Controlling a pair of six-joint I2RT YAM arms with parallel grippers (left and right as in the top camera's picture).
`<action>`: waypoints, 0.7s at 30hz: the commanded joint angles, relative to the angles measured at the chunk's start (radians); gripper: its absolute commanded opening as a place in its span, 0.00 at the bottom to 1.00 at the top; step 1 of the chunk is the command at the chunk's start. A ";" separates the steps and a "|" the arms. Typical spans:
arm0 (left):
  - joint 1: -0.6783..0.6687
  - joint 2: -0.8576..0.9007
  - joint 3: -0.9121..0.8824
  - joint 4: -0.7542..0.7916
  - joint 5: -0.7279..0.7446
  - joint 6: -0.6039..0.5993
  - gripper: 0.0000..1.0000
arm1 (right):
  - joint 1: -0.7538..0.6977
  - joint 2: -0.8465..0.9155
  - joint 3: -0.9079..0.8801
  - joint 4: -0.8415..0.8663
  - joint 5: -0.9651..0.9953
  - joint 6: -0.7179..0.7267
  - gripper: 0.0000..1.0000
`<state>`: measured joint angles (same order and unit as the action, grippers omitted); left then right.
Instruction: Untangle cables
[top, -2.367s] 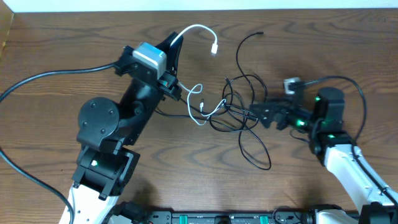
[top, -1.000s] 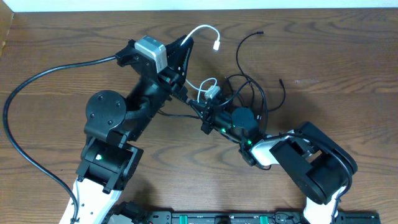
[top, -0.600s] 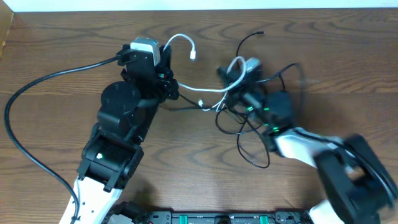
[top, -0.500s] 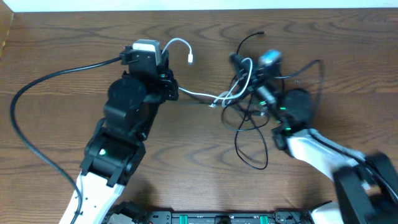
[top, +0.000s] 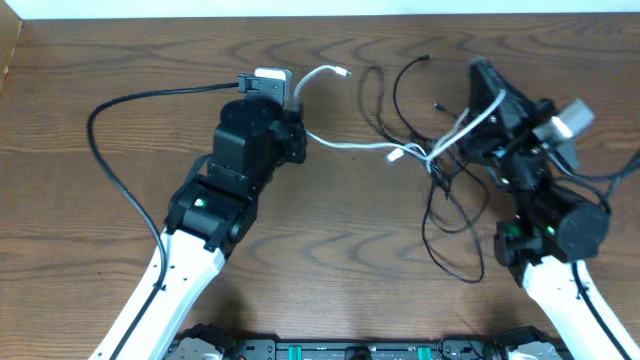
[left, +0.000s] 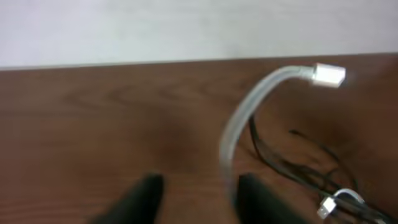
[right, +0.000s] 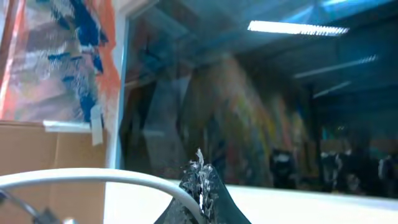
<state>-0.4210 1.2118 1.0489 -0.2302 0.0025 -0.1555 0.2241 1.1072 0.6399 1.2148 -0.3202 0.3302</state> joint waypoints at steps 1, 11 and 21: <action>-0.002 0.030 0.002 -0.010 0.114 -0.004 0.63 | -0.017 -0.024 0.011 -0.003 0.028 0.006 0.01; -0.001 0.065 0.002 -0.111 0.144 -0.004 0.88 | -0.067 -0.024 0.012 -0.003 0.199 -0.064 0.01; -0.002 0.069 0.002 -0.169 0.144 -0.003 0.91 | -0.254 -0.025 0.017 -0.003 0.274 -0.087 0.01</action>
<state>-0.4210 1.2720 1.0489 -0.3904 0.1337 -0.1604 0.0223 1.0908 0.6399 1.2079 -0.0826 0.2424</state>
